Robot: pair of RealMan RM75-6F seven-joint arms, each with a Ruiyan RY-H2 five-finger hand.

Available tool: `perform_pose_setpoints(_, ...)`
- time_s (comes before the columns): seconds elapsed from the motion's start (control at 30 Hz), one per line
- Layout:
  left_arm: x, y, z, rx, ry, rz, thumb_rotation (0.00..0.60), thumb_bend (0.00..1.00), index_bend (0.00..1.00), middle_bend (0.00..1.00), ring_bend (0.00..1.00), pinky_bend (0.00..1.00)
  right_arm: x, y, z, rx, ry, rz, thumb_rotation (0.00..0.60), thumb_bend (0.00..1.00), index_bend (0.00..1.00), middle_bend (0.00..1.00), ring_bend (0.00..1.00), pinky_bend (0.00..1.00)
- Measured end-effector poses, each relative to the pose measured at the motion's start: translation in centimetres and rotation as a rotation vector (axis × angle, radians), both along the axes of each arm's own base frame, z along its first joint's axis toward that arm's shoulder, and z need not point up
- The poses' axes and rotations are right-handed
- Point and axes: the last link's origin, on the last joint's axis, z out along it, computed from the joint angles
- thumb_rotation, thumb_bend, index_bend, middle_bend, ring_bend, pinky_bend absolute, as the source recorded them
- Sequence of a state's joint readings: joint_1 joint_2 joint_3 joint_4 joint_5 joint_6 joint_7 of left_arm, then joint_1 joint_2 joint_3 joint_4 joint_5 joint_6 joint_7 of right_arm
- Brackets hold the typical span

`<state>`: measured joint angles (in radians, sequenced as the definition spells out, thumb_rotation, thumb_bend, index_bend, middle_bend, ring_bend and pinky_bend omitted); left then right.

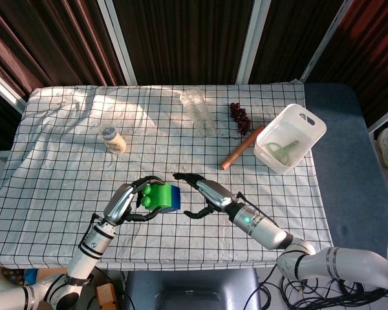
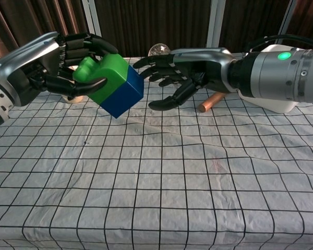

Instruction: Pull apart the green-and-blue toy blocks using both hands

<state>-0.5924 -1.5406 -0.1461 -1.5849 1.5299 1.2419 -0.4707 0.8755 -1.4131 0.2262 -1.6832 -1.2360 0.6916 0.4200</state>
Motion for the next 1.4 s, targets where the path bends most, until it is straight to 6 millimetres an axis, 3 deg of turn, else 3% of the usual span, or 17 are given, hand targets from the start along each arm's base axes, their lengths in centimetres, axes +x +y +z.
perform_pose_setpoints(0.27,-0.1,0.1,-0.1,-0.006,0.004,0.004,0.6,0.68,0.68,0.7,0.65,0.79,0.3,0.2,-0.2,0.023,-0.019,0.0,0.6,0.24,0.02,0.1,0.0,0.05)
perform_pose_setpoints(0.4,-0.1,0.0,-0.2,-0.01,0.004,-0.001,0.6,0.68,0.68,0.7,0.65,0.79,0.5,0.2,-0.5,0.019,-0.037,-0.004,0.6,0.24,0.09,0.16,0.03,0.08)
perform_pose_setpoints(0.47,0.0,-0.1,-0.2,-0.01,0.004,-0.002,0.6,0.68,0.68,0.7,0.65,0.79,0.5,0.1,-0.5,0.014,-0.04,-0.006,0.6,0.24,0.17,0.2,0.09,0.09)
perform_pose_setpoints(0.63,0.1,0.0,-0.1,-0.008,0.002,-0.005,0.6,0.69,0.68,0.7,0.65,0.79,0.7,0.1,-0.8,0.0,-0.057,-0.014,0.6,0.24,0.52,0.43,0.34,0.16)
perform_pose_setpoints(0.8,0.4,-0.3,-0.1,-0.016,-0.002,-0.029,0.6,0.69,0.68,0.7,0.65,0.79,0.8,0.1,-0.8,-0.022,-0.053,-0.006,0.6,0.3,0.66,0.52,0.46,0.19)
perform_pose_setpoints(1.07,0.3,-0.3,0.8,0.0,-0.01,-0.044,0.6,0.7,0.68,0.7,0.65,0.79,0.4,0.1,-0.1,-0.077,-0.038,0.027,0.6,0.32,0.75,0.59,0.53,0.22)
perform_pose_setpoints(1.4,-0.3,0.0,2.9,0.03,-0.053,-0.031,0.6,0.7,0.68,0.7,0.65,0.79,-2.5,-0.7,1.3,-0.177,0.082,0.046,0.6,0.32,0.78,0.61,0.55,0.22)
